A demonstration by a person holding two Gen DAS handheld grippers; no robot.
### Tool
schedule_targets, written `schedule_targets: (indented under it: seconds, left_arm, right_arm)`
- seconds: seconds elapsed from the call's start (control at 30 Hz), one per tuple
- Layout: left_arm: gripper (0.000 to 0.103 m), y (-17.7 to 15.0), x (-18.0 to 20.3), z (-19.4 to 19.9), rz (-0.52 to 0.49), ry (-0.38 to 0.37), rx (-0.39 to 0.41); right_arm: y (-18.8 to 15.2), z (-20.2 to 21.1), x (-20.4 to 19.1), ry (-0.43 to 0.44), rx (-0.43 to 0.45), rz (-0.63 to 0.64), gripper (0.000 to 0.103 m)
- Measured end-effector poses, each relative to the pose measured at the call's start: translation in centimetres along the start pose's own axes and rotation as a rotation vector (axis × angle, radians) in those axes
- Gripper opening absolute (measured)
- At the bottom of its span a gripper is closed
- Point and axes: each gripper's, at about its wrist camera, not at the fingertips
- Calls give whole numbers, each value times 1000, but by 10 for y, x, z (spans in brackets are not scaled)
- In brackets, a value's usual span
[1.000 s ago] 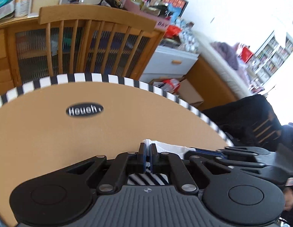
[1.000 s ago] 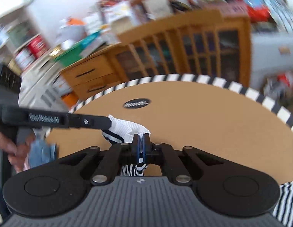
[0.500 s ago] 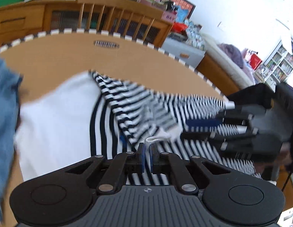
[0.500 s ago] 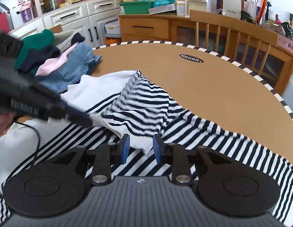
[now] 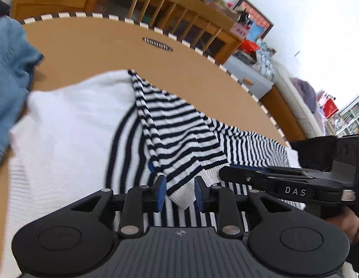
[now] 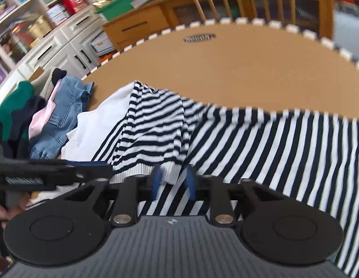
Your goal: Fold clothes
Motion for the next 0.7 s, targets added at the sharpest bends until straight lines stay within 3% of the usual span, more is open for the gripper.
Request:
schedule_targets:
  seconds: [0.07, 0.13, 0.3, 0.4, 0.47, 0.53, 0.63, 0.7]
  left_arm:
    - [20, 0, 7, -5, -8, 36, 8]
    - [2, -1, 10, -3, -33, 92, 6]
    - [2, -9, 2, 2, 8, 123, -12]
    - [2, -11, 2, 5, 18, 137, -8]
    - [3, -13, 0, 11, 21, 141, -4]
    - [13, -15, -4, 23, 46, 130, -1]
    - [28, -23, -10, 51, 89, 120, 23]
    - [28, -35, -10, 70, 101, 130, 30]
  right_arm:
    - [-2, 2, -7, -25, -4, 64, 5]
    - [-3, 8, -18, -56, -10, 160, 5]
    - [-5, 7, -10, -62, -36, 127, 5]
    - [-4, 8, -6, -64, -42, 83, 9]
    - [-3, 14, -5, -68, -34, 64, 21]
    - [-3, 25, -4, -80, -18, 47, 30]
    - [-10, 51, 1, -81, 13, -3, 30]
    - [-23, 71, 3, -90, 44, -44, 30]
Point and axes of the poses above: each gripper's, at about its wrist camera, not at the fingertips, and z roughly against the way its jaws point, x to its right, y to its top, and after that the axes turned 5 degrees about y, right-handed
